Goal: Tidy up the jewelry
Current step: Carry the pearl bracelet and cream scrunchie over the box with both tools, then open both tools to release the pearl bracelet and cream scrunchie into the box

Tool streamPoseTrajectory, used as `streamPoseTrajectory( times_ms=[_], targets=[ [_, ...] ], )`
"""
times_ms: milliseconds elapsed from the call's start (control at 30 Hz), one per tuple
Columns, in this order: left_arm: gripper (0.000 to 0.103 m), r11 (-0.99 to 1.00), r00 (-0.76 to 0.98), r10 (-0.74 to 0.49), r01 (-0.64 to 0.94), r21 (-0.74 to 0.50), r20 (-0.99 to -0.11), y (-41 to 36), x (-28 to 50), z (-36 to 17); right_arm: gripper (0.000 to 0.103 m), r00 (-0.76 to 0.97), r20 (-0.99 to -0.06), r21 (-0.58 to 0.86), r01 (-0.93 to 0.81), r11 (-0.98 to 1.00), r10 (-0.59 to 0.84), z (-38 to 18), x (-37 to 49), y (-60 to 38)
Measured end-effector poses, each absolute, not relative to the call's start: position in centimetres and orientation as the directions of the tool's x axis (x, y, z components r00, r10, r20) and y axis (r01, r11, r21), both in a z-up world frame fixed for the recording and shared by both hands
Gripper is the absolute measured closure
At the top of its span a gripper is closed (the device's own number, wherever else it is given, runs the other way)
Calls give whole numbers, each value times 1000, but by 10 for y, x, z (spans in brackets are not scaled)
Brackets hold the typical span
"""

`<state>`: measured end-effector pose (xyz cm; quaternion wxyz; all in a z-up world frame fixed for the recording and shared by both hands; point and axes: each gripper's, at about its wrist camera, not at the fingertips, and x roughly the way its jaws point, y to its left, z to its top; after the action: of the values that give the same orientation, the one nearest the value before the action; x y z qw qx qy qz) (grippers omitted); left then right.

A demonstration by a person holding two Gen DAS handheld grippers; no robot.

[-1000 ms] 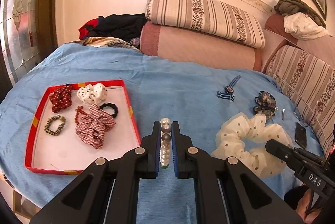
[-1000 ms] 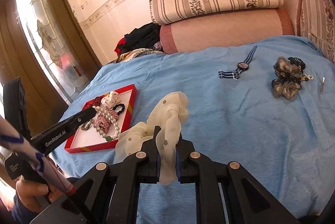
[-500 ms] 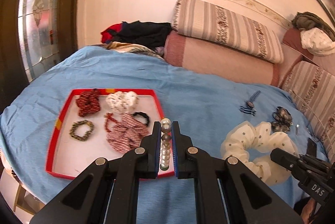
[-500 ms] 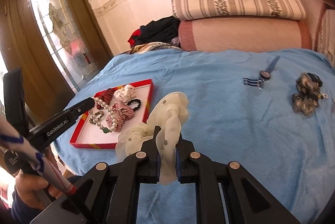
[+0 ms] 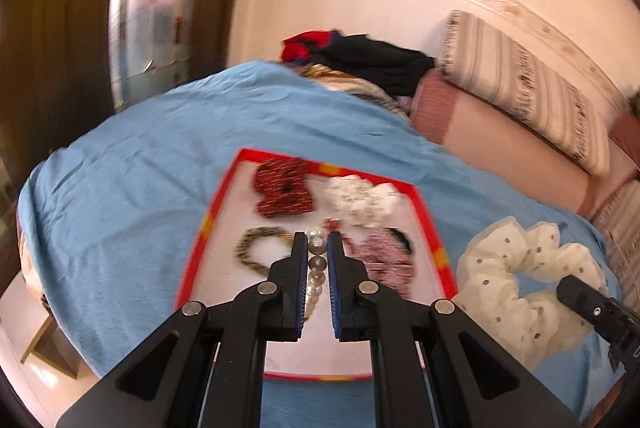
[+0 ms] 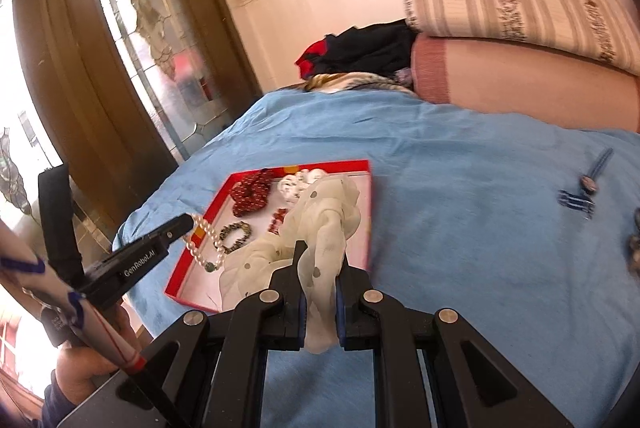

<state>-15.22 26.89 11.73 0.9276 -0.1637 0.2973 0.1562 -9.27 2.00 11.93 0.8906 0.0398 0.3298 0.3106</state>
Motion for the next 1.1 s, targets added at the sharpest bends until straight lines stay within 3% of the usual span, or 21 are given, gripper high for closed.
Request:
streamPoseTrajectory(
  times_ms=[633, 967, 1100],
  targets=[
    [94, 863, 672, 134, -440, -247, -728, 299, -123, 56, 91, 451, -705, 286, -525, 802, 547, 38, -53, 84],
    [94, 860, 672, 146, -449, -243, -726, 300, -119, 52, 91, 424, -729, 270, -543, 795, 538, 27, -42, 112],
    [94, 859, 677, 158, -453, -237, -719, 299, -119, 53, 85, 424, -737, 248, -555, 794, 527, 25, -41, 122]
  ],
)
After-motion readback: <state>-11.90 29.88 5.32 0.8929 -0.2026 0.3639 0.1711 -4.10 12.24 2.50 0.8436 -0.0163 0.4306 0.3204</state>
